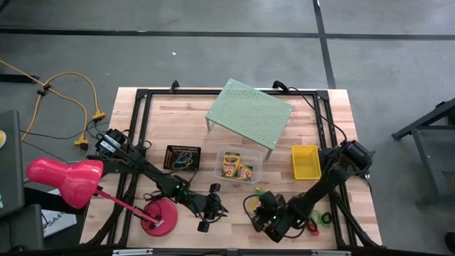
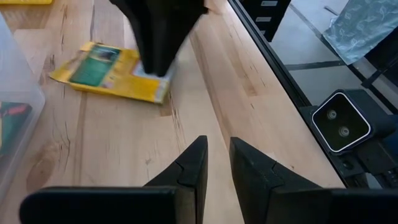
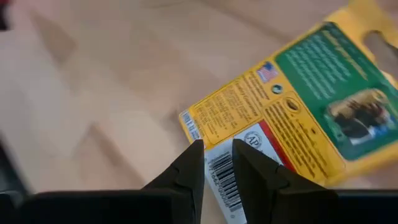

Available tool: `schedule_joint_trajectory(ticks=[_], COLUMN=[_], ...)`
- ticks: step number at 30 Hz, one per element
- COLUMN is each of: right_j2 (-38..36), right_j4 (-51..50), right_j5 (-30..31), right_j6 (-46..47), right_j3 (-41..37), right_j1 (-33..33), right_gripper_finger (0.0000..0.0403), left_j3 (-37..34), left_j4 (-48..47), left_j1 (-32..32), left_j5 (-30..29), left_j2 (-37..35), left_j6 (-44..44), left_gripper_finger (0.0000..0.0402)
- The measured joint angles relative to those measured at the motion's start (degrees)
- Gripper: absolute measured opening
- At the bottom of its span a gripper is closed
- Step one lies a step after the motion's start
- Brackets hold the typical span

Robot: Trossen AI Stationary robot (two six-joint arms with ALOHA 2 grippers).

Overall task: Pick & Place Office Desk Supplies
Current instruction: Put the yellow crayon box into the transparent bin

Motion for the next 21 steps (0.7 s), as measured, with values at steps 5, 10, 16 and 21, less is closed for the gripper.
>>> schedule_joint_trajectory(ticks=[5, 10, 16, 21], right_j2=[1.6, 2.0, 1.9, 0.3], right_j4=[10.6, 18.3, 25.2, 23.9], right_j5=[1.1, 1.1, 2.1, 2.5], right_j6=[-5.1, -14.5, -23.4, -25.6], right_j3=[-0.2, -0.4, -0.4, -0.3], right_j1=[-0.4, -2.0, -3.3, -3.2], right_gripper_finger=[0.0073, 0.0073, 0.0073, 0.0073], left_j3=[0.0, 0.0, 0.0, 0.0], left_j4=[0.0, 0.0, 0.0, 0.0], left_j1=[0.0, 0.0, 0.0, 0.0], left_j5=[0.0, 0.0, 0.0, 0.0], left_j2=[0.0, 0.0, 0.0, 0.0], left_j6=[0.0, 0.0, 0.0, 0.0], left_gripper_finger=[0.0063, 0.0063, 0.0063, 0.0063])
